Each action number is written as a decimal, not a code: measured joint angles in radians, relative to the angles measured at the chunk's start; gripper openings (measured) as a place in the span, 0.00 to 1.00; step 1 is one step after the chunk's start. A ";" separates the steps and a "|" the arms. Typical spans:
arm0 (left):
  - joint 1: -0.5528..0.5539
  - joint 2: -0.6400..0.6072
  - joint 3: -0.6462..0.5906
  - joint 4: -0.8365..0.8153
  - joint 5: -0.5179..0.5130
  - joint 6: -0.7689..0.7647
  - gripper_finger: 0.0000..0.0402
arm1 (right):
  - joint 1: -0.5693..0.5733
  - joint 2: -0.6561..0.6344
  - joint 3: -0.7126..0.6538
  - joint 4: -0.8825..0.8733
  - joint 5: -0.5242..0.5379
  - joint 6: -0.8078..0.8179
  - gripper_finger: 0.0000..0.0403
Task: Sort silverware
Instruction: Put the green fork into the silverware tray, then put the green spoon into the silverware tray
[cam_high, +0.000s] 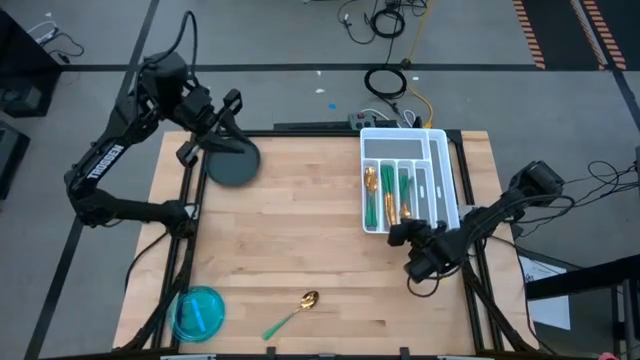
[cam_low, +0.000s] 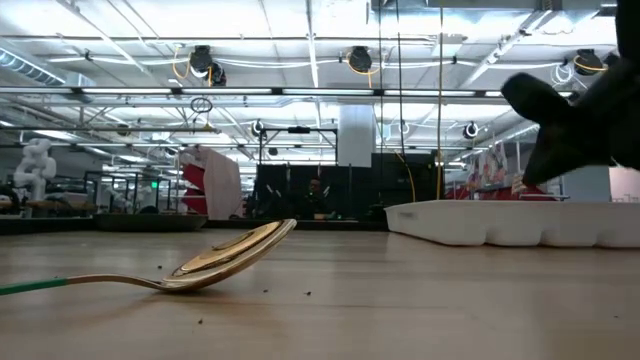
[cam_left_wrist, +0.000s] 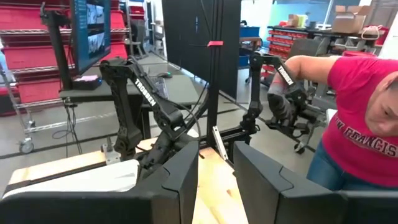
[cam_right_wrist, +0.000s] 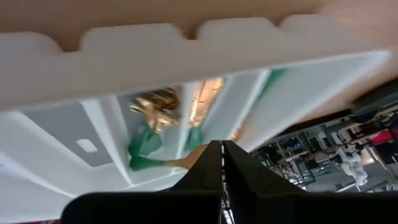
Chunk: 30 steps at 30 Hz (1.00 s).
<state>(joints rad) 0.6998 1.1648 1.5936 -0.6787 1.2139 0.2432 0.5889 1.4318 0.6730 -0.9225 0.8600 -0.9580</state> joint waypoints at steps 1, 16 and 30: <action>0.000 0.000 0.000 0.000 -0.003 0.000 0.27 | 0.000 -0.009 -0.024 0.015 0.001 -0.002 0.00; 0.000 0.000 0.000 0.004 -0.087 -0.022 0.27 | -0.001 -0.075 -0.092 -0.042 -0.086 0.221 0.08; 0.000 0.000 0.000 -0.040 -0.206 -0.080 0.27 | -0.001 -0.084 0.113 -0.361 -0.212 0.656 0.41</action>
<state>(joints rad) 0.6998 1.1645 1.5936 -0.7190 1.0082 0.1635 0.5884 1.3479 0.7860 -1.2836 0.6481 -0.3020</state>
